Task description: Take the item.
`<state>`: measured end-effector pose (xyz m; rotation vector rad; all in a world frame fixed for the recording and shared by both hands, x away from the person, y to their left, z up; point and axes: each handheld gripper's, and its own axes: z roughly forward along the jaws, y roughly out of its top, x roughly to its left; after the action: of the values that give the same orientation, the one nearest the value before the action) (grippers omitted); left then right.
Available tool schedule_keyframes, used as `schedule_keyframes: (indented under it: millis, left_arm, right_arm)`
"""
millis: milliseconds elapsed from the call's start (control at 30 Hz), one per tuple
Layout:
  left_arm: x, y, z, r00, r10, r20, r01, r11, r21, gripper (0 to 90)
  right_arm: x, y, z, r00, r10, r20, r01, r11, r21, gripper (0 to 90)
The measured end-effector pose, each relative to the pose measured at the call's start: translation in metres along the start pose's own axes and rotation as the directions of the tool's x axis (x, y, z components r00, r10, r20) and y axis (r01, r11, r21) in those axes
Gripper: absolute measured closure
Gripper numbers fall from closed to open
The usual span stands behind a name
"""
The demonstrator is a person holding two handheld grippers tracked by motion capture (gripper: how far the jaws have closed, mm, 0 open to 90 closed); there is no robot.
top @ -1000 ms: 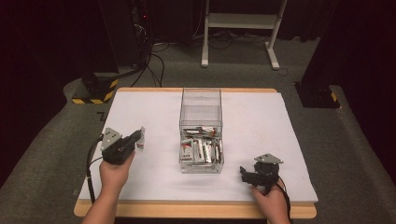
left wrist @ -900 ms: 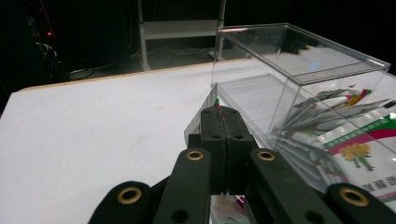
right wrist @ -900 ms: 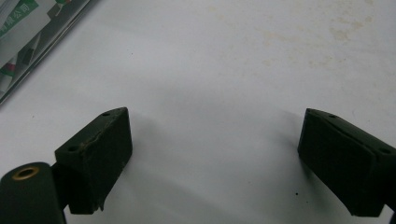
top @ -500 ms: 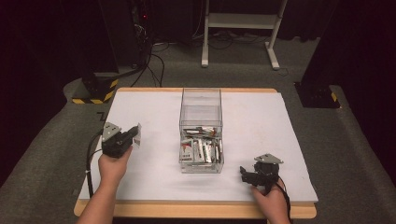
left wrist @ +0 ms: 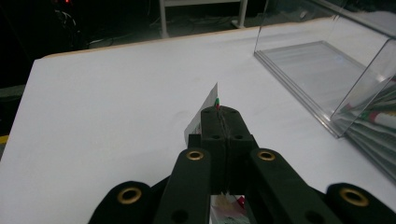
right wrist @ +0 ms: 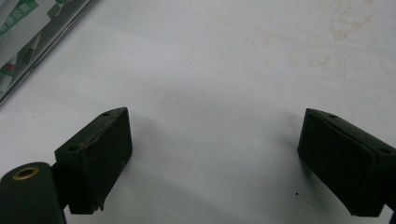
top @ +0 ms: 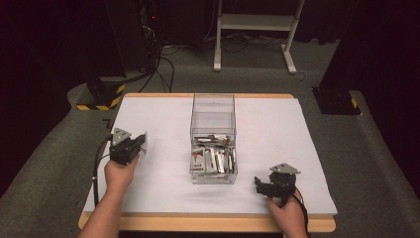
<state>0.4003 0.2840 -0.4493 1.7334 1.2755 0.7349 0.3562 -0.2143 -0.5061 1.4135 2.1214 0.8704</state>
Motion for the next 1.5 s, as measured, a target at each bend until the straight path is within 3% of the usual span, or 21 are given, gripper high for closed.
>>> schedule_keyframes:
  millis: [400, 767, 867, 933, 1000, 1200, 1300, 1367, 1400, 1500]
  left_arm:
    - [-0.004, -0.005, 0.014, 1.0, -0.001, -0.002, 0.001, 0.9995, 0.032, 89.0]
    - [-0.007, -0.008, 0.023, 0.9987, -0.041, 0.032, 0.04, 0.9986, 0.035, 86.3]
    - [-0.011, -0.009, 0.026, 0.9961, -0.053, 0.071, 0.051, 0.9981, 0.034, 78.8]
    - [-0.014, -0.01, 0.026, 0.9933, -0.058, 0.1, 0.056, 0.9981, 0.026, 66.8]
    - [-0.018, -0.009, 0.024, 0.9909, -0.064, 0.118, 0.062, 0.9977, 0.027, 62.1]
    - [-0.021, -0.008, 0.016, 0.987, -0.071, 0.145, 0.071, 0.9975, 0.005, 57.5]
    - [-0.023, -0.01, 0.012, 0.982, -0.091, 0.165, 0.092, 0.9958, 0.002, 55.8]
    - [-0.021, -0.012, 0.01, 0.9835, -0.077, 0.164, 0.077, 0.997, 0.003, 54.3]
    - [-0.024, -0.014, 0.009, 0.9771, -0.125, 0.172, 0.128, 0.9917, -0.008, 54.3]
    - [-0.024, -0.019, 0.007, 0.9748, -0.145, 0.17, 0.15, 0.9885, -0.018, 52.7]
  right_arm:
    - [0.0, 0.0, 0.0, 1.0, 0.0, 0.0, 0.0, 1.0, 0.0, 9.9]
    - [0.0, 0.0, 0.0, 1.0, 0.0, 0.0, 0.0, 1.0, 0.0, 9.9]
    - [0.0, 0.0, 0.0, 1.0, 0.002, 0.0, -0.002, 1.0, 0.001, 9.9]
    - [0.0, 0.0, 0.0, 1.0, 0.002, 0.0, -0.002, 1.0, 0.001, 9.8]
    - [0.0, 0.0, 0.0, 1.0, 0.002, 0.0, -0.002, 1.0, 0.001, 9.9]
    - [0.0, 0.0, 0.0, 1.0, 0.0, 0.0, 0.0, 1.0, 0.0, 9.8]
    - [0.0, 0.0, 0.0, 1.0, 0.002, 0.0, -0.002, 1.0, 0.001, 9.8]
    - [0.0, 0.0, 0.0, 1.0, 0.001, 0.0, -0.001, 1.0, 0.0, 9.8]
    - [0.0, 0.0, 0.0, 1.0, 0.002, 0.0, -0.002, 1.0, 0.0, 9.8]
    - [0.0, 0.0, 0.0, 1.0, 0.002, 0.0, -0.002, 1.0, 0.0, 9.9]
